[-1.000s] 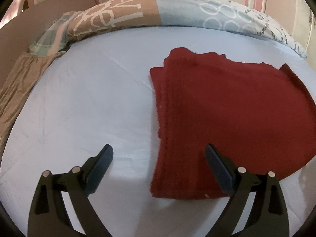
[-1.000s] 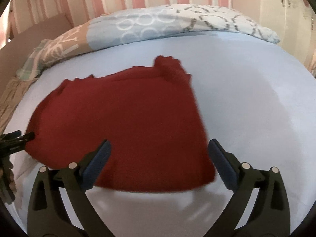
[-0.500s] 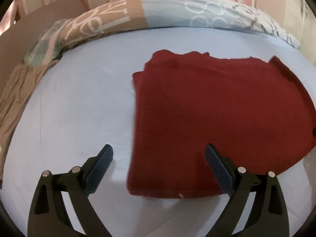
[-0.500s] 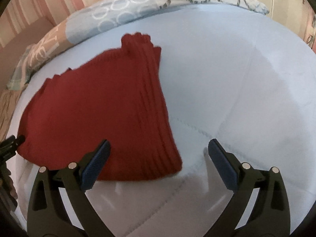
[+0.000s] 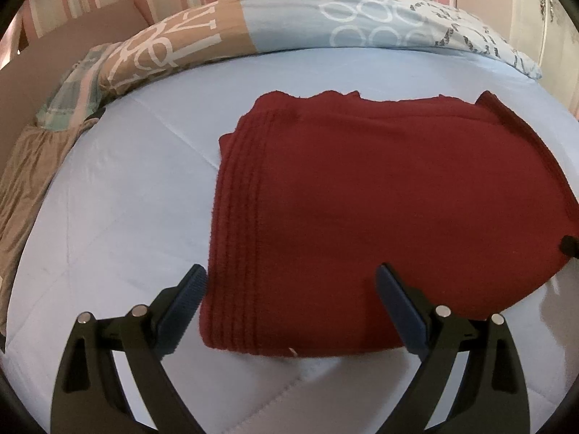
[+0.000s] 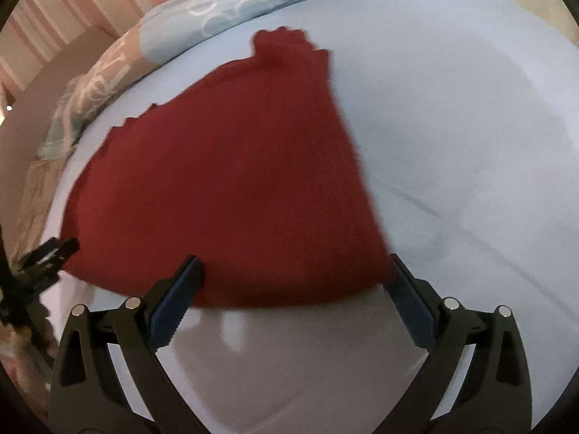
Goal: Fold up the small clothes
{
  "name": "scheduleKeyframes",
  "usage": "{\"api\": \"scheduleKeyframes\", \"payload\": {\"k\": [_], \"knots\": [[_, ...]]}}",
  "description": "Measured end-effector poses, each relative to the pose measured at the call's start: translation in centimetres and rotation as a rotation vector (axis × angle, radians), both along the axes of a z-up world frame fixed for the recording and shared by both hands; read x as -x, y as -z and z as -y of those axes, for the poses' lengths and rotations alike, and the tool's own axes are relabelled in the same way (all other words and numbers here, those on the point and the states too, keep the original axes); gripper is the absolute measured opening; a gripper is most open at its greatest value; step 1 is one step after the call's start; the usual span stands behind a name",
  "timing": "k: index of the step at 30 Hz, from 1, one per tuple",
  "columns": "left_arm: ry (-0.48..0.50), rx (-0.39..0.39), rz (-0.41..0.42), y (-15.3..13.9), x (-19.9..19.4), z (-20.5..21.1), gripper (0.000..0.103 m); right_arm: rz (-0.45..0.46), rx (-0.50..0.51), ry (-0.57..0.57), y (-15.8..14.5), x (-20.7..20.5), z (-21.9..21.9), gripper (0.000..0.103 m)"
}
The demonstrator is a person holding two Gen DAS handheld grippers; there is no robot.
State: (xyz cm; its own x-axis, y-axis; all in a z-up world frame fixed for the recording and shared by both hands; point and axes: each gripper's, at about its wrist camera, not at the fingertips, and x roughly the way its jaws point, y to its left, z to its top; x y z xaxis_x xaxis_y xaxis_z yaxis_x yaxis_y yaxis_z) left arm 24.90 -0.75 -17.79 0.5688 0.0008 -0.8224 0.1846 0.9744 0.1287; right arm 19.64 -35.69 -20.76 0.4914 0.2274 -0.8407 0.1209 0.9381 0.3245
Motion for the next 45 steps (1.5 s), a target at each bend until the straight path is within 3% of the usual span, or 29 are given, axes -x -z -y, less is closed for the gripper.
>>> {"api": "scheduleKeyframes", "payload": {"k": [4, 8, 10, 18, 21, 22, 24, 31, 40, 45], "knots": [[0.0, 0.006, 0.003, -0.2, 0.0, 0.2, 0.095, -0.032, 0.019, 0.047, 0.2, -1.2, -0.2, 0.1], [0.007, 0.003, 0.01, -0.4, 0.2, 0.5, 0.095, -0.022, 0.019, 0.078, 0.0, -1.9, 0.1, 0.085], [0.01, -0.004, 0.011, -0.3, 0.2, 0.7, 0.095, -0.063, 0.036, 0.078, 0.5, -2.4, 0.2, 0.082], [0.013, -0.007, 0.018, -0.4, 0.1, 0.9, 0.095, -0.097, -0.077, 0.156, 0.4, -0.7, 1.6, 0.077], [0.016, -0.005, 0.021, -0.6, 0.2, 1.0, 0.095, -0.097, -0.111, 0.171, 0.4, -1.3, 1.8, 0.068], [0.018, -0.003, 0.023, -0.7, 0.2, 1.1, 0.095, -0.098, -0.136, 0.167, 0.5, -1.7, 1.8, 0.056], [0.019, -0.005, 0.024, -0.8, 0.3, 1.3, 0.095, -0.105, -0.154, 0.163, 0.6, -2.3, 1.8, 0.049], [0.033, -0.015, 0.033, -1.1, 0.7, 2.0, 0.095, -0.052, -0.03, 0.093, -0.2, -2.5, 0.0, 0.037], [0.03, 0.009, 0.026, -1.3, 0.5, 2.2, 0.094, 0.063, 0.062, 0.076, -1.3, -1.1, -1.3, 0.033], [0.024, 0.046, 0.007, -0.9, 0.5, 4.0, 0.094, 0.068, 0.095, 0.063, -0.8, -1.3, -1.7, 0.033]]}}
